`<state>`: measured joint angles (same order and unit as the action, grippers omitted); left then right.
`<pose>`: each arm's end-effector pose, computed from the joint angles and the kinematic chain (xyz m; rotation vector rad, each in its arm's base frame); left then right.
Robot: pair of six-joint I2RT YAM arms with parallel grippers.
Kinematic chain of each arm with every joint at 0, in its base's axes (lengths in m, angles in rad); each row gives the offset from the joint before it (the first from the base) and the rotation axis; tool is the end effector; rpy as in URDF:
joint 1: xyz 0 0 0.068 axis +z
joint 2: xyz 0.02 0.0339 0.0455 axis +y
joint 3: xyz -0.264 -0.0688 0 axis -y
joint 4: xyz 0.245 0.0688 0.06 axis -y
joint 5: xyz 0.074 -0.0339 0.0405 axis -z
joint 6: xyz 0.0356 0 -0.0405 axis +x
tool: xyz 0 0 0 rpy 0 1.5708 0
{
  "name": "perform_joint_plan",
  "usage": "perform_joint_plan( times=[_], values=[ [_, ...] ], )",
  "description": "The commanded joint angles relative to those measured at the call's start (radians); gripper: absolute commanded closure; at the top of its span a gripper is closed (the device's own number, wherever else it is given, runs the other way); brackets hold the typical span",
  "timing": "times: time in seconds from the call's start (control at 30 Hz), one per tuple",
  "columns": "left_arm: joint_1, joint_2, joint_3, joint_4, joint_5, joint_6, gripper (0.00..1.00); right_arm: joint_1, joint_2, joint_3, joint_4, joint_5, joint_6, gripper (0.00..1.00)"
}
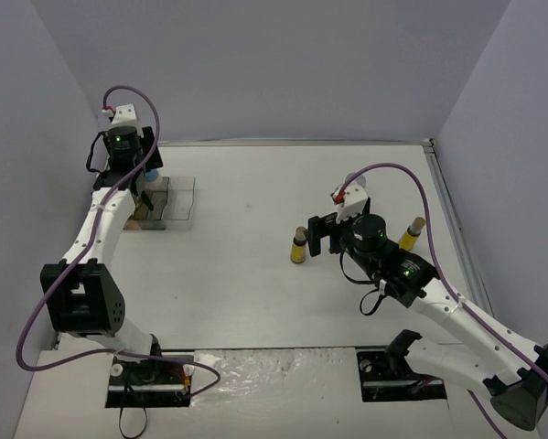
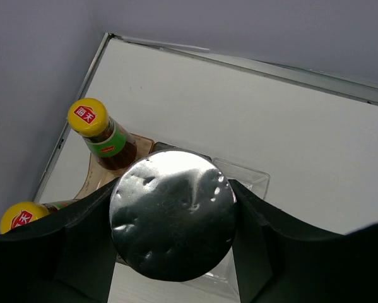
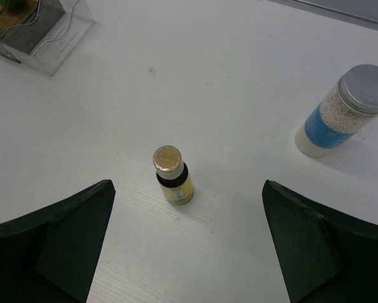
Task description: Organize the condiment bottles
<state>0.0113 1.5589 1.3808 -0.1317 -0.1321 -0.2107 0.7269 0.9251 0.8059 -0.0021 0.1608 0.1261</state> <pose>0.3726 0.0089 0.3598 -0.2978 1.8541 -0.0128 0.1681 0.1419 0.3416 -0.3898 1.6709 0.5014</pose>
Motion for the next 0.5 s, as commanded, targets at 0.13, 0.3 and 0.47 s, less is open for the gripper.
perform_joint_plan(
  times=[0.13,0.3,0.47],
  values=[
    [0.051,0.064,0.028,0.21,0.001,0.005,0.97,-0.007,0.001,0.03,0.085,0.015,-0.011,0.0],
    [0.078,0.109,0.011,0.243,0.026,-0.023,0.97,-0.007,-0.001,0.029,0.083,0.025,-0.013,0.0],
    [0.079,0.134,0.003,0.258,0.054,-0.032,0.97,-0.007,0.008,0.03,0.083,0.033,-0.016,0.0]
  ],
)
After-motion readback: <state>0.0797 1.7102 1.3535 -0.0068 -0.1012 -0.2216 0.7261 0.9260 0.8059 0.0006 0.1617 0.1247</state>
